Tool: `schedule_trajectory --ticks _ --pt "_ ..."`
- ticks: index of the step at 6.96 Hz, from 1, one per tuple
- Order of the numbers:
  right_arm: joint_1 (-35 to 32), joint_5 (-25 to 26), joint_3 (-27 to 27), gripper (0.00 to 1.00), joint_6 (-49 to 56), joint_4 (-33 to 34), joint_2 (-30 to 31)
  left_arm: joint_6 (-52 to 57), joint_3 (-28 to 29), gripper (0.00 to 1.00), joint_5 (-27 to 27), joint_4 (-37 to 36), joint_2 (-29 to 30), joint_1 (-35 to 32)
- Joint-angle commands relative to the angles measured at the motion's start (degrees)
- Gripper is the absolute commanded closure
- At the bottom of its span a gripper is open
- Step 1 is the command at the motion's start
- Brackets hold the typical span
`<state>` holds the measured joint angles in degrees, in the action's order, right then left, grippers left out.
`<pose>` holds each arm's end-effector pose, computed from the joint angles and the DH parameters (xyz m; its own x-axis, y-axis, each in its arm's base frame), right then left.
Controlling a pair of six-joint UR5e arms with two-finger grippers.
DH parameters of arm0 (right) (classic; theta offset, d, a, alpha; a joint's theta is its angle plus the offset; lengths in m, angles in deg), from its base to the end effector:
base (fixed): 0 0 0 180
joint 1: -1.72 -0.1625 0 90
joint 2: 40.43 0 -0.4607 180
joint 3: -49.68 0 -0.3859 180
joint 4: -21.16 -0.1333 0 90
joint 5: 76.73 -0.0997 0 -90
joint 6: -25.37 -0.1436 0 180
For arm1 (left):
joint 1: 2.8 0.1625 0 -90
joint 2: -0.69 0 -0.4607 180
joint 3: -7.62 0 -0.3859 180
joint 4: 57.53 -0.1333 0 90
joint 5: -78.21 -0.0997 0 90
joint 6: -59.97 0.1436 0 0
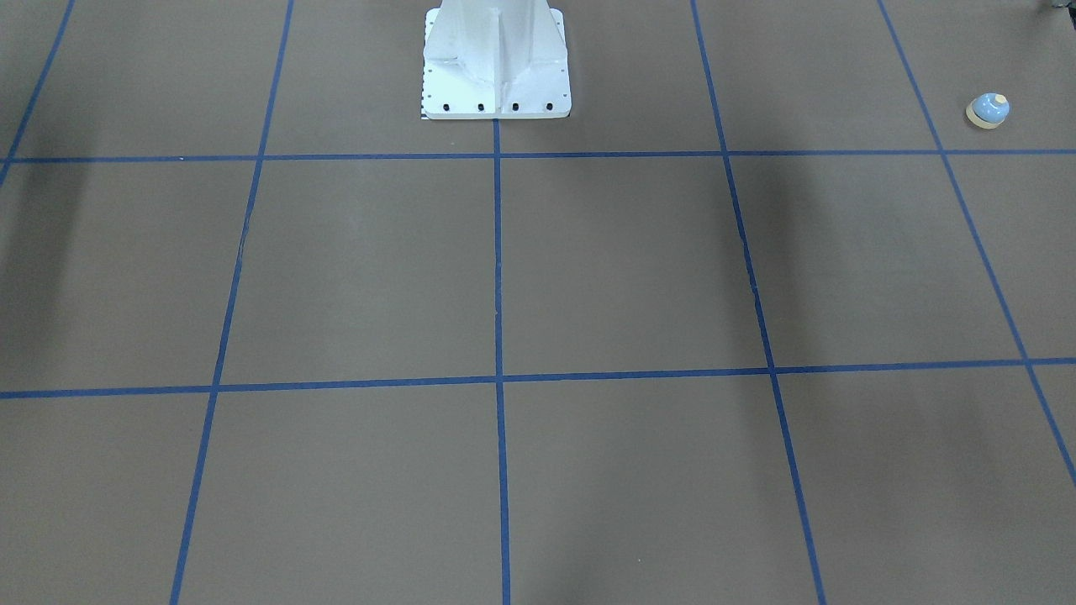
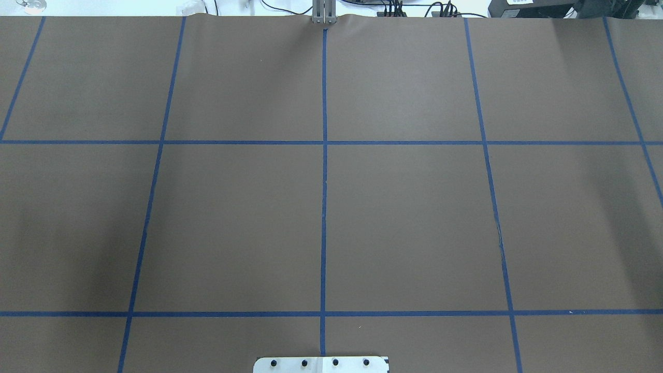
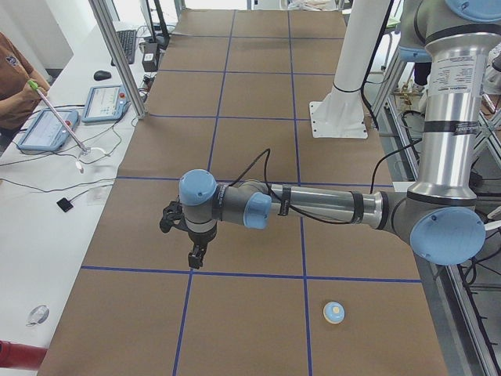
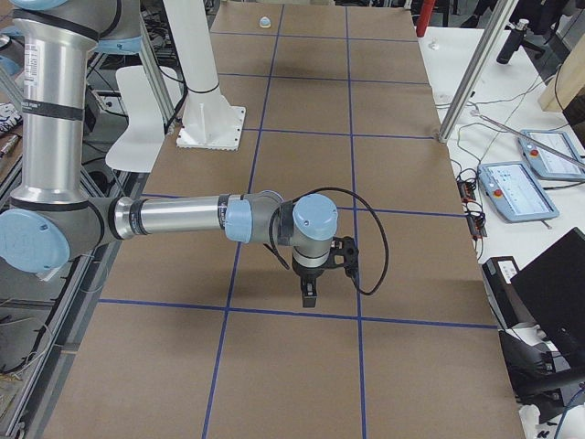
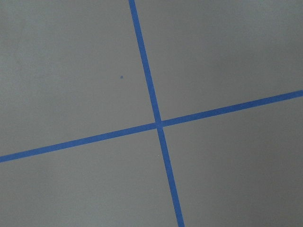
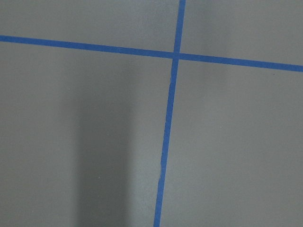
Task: Place and press bell with both arms
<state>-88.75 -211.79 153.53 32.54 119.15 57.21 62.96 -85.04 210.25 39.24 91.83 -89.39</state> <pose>0.0351 -0.4186 0.6818 0.7017 -0.0972 0.7058 0.0800 0.9951 0.0575 -0.0066 -0.5131 0.6841 0.7300 0.2178 -0.6478 -0.0967 0.9713 0.2175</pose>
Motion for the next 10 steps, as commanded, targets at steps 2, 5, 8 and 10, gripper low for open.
schedule_trajectory --ticks 2,5,8,10 --pt "0.03 0.15 -0.22 0.00 0.12 -0.08 -0.17 -0.08 -0.06 0.00 -0.03 0.00 0.00 0.11" --pt "0.03 0.15 -0.49 0.00 0.12 -0.08 -0.26 -0.43 -0.93 0.00 -0.12 -0.61 0.79 0.11" --pt "-0.23 0.15 -0.40 0.00 0.03 -0.08 -0.43 -2.18 -18.34 0.00 -5.54 -23.62 2.02 2.55" --pt "-0.23 2.76 -0.14 0.00 0.12 -0.08 -0.35 -22.90 -30.85 0.00 -12.02 -33.27 1.76 10.15"
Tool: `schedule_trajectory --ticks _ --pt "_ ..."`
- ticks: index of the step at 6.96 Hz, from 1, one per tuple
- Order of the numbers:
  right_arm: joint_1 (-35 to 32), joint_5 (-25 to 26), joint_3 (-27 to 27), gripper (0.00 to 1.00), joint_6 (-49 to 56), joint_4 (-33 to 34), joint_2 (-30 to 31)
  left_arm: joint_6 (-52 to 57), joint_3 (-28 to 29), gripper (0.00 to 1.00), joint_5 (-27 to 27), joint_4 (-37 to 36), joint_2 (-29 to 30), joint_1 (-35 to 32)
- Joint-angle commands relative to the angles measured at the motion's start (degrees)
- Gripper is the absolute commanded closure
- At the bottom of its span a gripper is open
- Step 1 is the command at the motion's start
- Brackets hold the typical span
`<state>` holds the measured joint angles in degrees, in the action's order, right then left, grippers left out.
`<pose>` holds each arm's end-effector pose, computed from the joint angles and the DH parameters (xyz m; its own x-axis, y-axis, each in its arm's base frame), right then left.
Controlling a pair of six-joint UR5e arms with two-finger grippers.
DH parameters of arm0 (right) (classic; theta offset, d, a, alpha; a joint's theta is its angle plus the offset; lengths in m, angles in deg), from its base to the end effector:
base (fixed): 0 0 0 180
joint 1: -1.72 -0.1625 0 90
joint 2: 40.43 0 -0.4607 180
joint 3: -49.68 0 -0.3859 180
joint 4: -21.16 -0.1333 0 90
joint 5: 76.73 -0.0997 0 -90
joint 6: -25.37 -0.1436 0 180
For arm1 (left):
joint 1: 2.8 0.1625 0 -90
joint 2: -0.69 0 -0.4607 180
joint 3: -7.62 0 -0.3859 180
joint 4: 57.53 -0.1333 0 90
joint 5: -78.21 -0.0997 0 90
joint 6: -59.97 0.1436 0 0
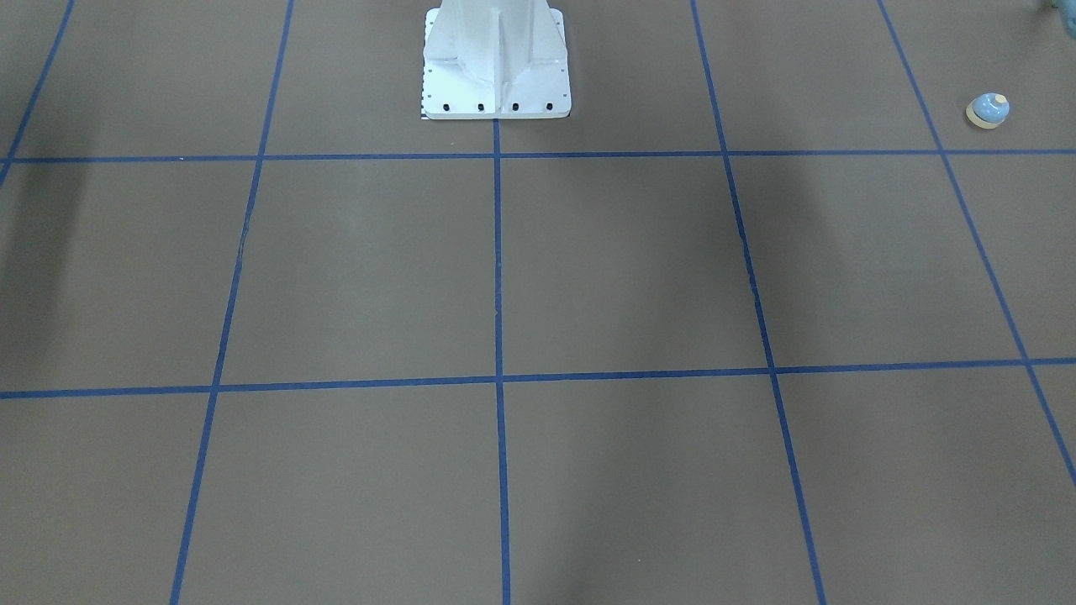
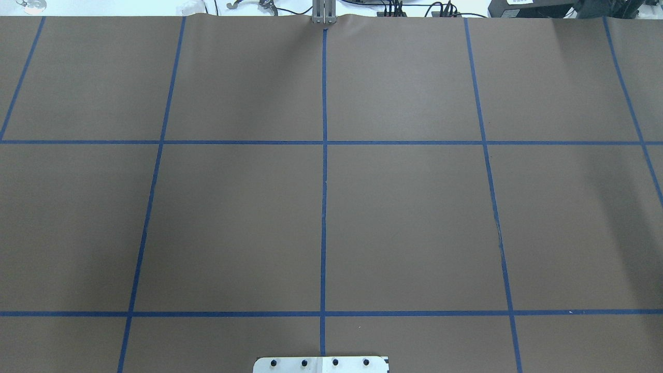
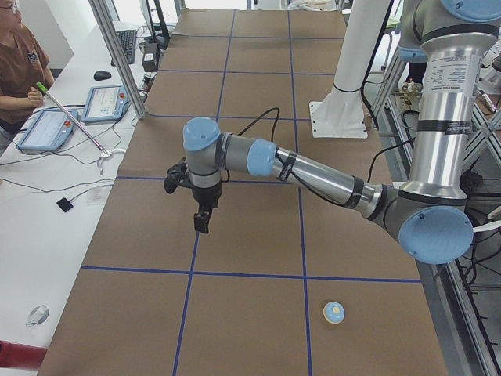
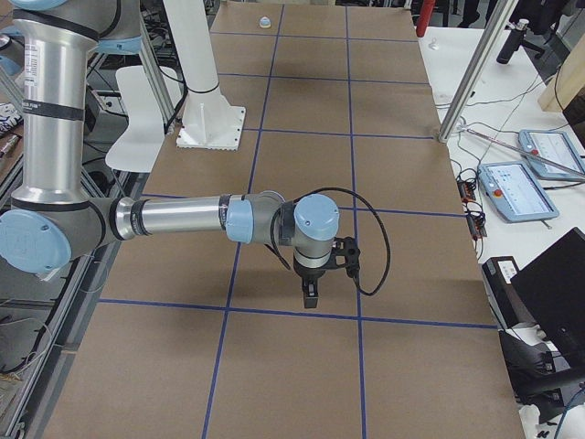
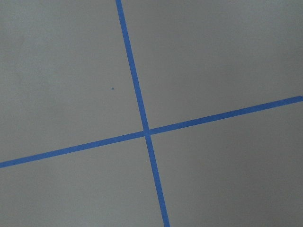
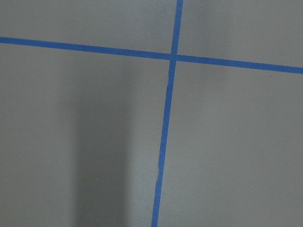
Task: Place and press bell with both arms
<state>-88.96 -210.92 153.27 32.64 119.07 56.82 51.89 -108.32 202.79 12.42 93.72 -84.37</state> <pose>0.0382 -0.4218 0.6826 0.7125 -0.0991 0.6946 0.0789 0.9950 0.0610 0.0190 -0.4812 0.5370 0.8139 0.0683 -0.5769 -0.0307 0.9967 0.0747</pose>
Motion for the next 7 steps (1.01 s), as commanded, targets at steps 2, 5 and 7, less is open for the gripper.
schedule_trajectory --ticks 2,5,7 --pt "-0.02 3.68 0.82 0.00 -0.24 0.09 -0.39 -36.54 -14.73 0.00 -13.54 -11.83 -0.12 16.76" --pt "0.06 2.27 2.06 0.00 -5.69 -0.09 0.05 -72.13 -16.07 0.00 -30.58 -13.87 -9.31 30.56" --pt "-0.02 1.92 2.32 0.00 -5.78 -0.09 -0.12 -87.19 -15.98 0.00 -35.26 -13.52 -21.60 34.79"
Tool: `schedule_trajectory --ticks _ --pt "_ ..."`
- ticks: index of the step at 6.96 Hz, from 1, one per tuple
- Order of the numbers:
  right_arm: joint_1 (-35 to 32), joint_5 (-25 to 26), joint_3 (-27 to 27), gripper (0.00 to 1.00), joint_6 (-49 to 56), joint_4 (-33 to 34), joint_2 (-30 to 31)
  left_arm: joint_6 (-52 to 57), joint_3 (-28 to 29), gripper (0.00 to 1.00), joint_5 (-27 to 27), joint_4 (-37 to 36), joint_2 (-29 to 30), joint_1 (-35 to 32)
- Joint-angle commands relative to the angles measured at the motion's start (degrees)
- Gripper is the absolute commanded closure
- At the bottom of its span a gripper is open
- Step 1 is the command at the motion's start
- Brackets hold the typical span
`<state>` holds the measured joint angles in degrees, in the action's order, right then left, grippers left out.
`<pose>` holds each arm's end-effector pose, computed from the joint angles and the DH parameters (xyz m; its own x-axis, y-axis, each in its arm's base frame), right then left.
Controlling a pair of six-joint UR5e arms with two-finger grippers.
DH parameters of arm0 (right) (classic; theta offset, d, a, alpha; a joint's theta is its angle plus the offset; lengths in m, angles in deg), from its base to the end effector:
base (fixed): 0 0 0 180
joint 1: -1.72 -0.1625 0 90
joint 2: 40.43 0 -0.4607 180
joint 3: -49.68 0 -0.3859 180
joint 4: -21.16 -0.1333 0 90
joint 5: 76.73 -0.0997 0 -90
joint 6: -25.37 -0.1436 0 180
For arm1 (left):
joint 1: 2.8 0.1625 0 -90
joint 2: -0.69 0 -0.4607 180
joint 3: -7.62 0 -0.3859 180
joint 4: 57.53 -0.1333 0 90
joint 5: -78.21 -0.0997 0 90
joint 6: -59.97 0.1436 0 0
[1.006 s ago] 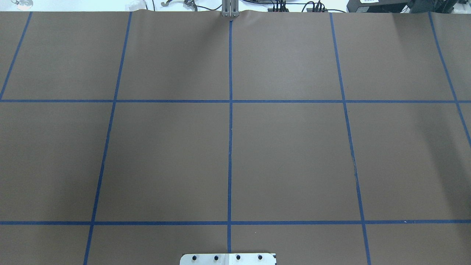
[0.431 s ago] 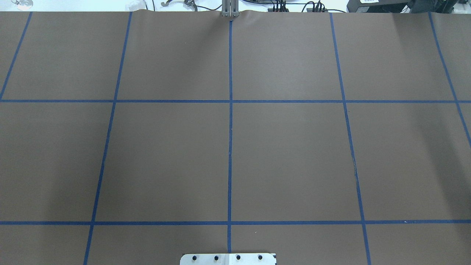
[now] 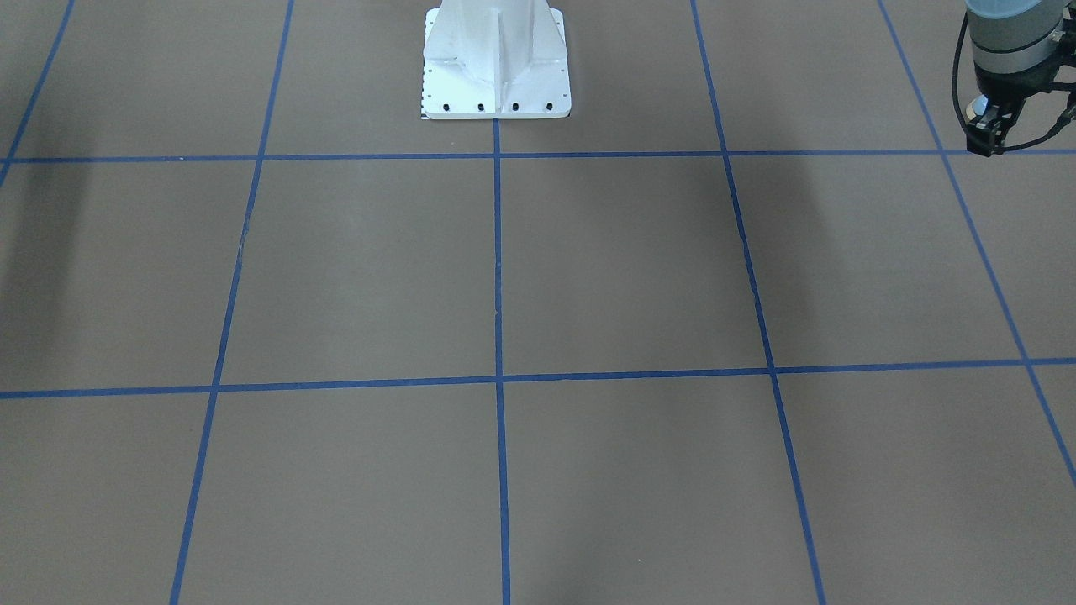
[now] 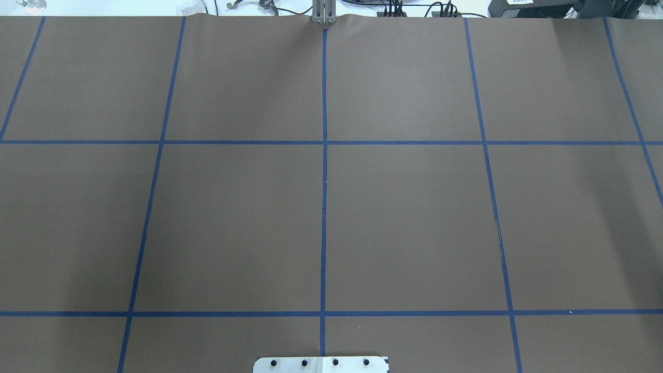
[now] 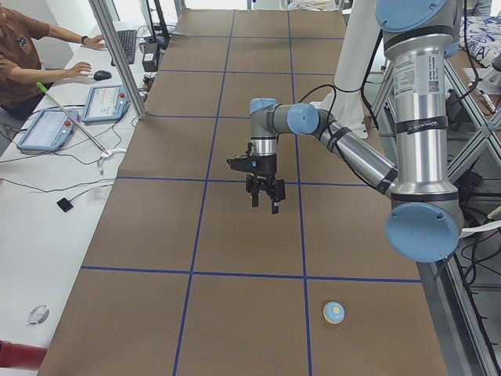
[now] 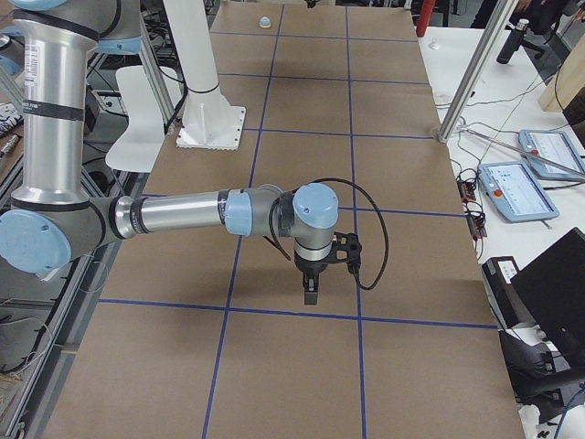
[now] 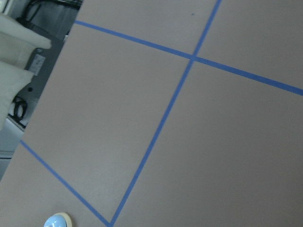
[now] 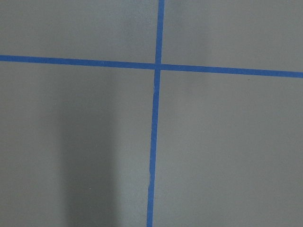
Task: Place and press bell with both arms
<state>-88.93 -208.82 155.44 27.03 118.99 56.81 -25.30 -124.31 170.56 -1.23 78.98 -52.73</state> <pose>0.0419 -0.4241 0.6677 0.7422 -0.0286 0.6696 0.0102 0.9995 0.0315 0.1154 -0.3351 0.5686 0.7035 -0.7084 0.0571 0.7106 0.7021 -0.0458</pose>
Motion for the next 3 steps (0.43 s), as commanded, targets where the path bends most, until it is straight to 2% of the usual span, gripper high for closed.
schedule_trajectory --ticks 1,3 --pt "0.03 -0.18 0.15 0.00 -0.17 -0.01 -0.38 -19.66 0.18 0.00 -3.67 0.39 -11.96 6.83" --pt "0.03 -0.27 0.06 0.00 -0.08 -0.10 -0.55 -39.26 2.89 0.00 -3.59 0.30 -17.18 14.04"
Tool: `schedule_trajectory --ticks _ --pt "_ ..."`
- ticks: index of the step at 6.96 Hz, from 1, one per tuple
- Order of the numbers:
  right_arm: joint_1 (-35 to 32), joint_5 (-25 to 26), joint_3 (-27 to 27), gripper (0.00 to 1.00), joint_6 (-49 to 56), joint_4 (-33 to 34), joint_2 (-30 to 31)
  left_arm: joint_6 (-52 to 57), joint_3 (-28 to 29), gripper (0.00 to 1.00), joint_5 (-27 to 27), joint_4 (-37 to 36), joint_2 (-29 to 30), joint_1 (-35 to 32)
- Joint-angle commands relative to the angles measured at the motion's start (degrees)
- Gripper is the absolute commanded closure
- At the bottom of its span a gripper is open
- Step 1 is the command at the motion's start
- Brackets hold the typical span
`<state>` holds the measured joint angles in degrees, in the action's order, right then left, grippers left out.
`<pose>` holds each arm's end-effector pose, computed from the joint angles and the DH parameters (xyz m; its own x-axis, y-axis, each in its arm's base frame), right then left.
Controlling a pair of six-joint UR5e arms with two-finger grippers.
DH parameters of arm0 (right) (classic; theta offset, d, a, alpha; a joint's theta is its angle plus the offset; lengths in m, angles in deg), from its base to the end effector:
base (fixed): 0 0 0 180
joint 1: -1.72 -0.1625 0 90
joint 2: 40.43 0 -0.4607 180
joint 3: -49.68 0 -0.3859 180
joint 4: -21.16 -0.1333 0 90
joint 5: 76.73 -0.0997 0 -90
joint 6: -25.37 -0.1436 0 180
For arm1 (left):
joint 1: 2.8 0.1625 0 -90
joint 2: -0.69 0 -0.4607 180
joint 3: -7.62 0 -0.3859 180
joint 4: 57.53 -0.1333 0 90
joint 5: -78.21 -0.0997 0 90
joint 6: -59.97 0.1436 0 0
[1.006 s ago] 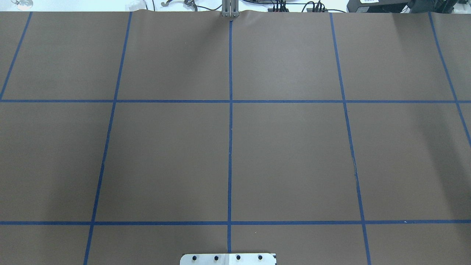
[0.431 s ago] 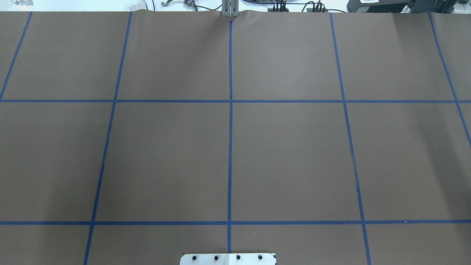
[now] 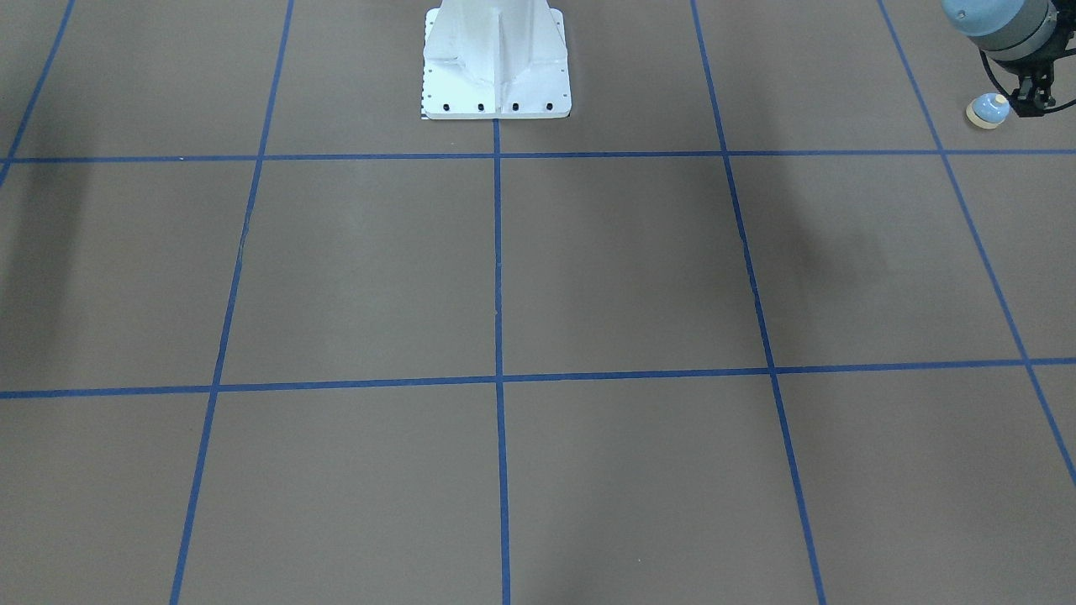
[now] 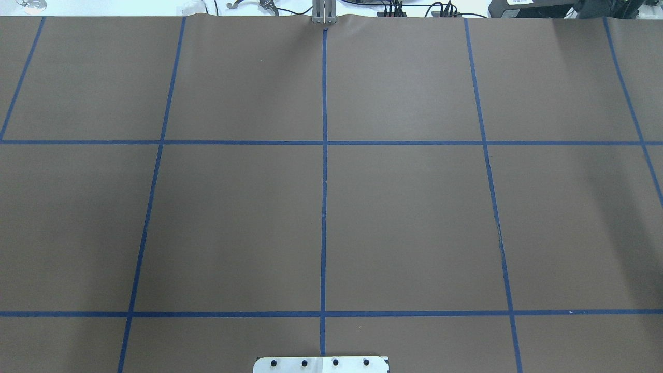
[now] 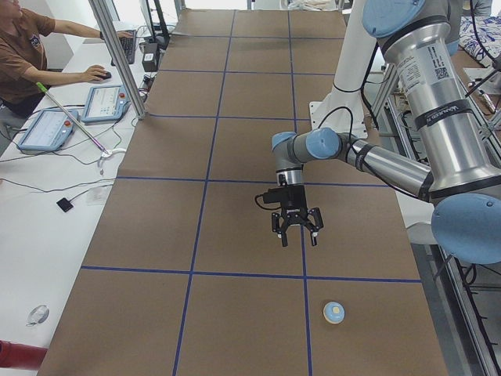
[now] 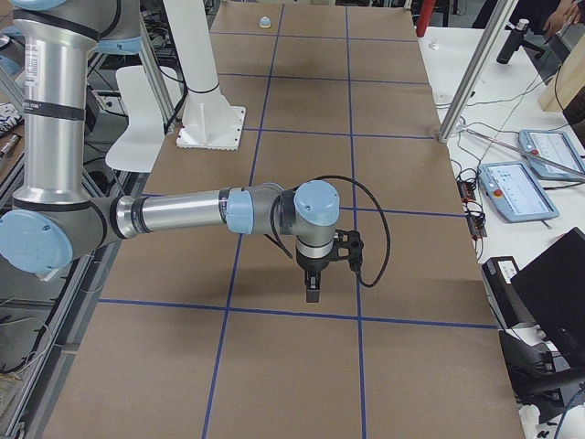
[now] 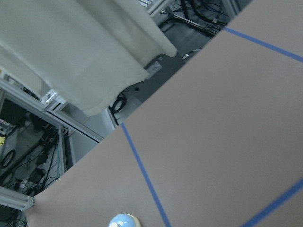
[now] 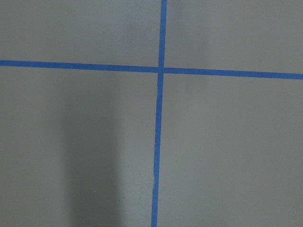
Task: Place and press bell with both arms
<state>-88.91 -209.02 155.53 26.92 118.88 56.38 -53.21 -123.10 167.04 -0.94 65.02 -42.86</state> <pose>0.0414 -0.4282 0.6632 0.7399 -0.0344 0.6718 0.0090 0.9991 0.0412 0.0826 -0.2475 0.6452 0.4164 -0.8644 0.2819 0.8729 0.4668 0.1418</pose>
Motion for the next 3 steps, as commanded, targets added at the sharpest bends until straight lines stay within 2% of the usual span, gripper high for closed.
schedule_trajectory --ticks 1,3 --pt "0.01 -1.20 0.06 0.00 0.03 -0.08 -0.13 -19.01 5.18 0.00 0.46 0.01 -3.33 6.90" --pt "0.01 -2.09 -0.03 0.00 0.03 -0.08 -0.13 -29.24 9.94 0.00 4.30 0.27 -2.63 11.47"
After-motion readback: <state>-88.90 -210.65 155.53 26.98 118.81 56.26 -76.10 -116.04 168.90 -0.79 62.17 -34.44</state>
